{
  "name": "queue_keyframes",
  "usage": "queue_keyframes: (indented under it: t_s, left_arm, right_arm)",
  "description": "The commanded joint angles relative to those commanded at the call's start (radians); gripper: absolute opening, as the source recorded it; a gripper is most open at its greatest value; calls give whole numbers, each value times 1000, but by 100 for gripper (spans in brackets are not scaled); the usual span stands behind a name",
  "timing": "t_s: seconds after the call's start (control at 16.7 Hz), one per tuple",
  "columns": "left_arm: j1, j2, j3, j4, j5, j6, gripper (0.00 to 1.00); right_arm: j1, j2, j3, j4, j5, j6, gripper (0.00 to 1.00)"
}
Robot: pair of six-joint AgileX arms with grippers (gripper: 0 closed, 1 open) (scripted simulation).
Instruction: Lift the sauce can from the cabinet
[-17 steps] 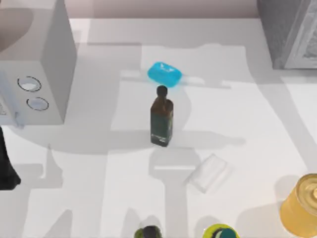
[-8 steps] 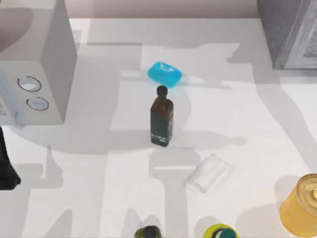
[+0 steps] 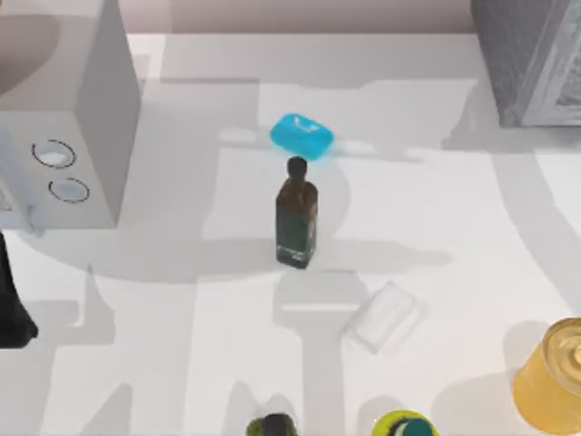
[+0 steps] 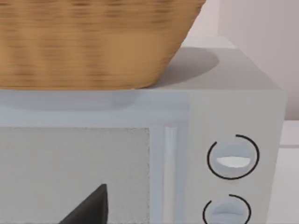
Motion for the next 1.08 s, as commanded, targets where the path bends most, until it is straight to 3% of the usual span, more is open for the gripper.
queue_keyframes:
  t_s: [0.24, 0.72, 1.08]
  left_arm:
    - [0, 0, 0, 0, 0, 0, 100]
    - [0, 0, 0, 0, 0, 0, 100]
    - [0, 0, 0, 0, 0, 0, 100]
  right_arm:
    - [-59, -308, -396, 155, -83, -26, 0]
    - [-209, -910, -1397, 439, -236, -32, 0]
    - [-297, -1165, -1840, 549, -290, -4, 0]
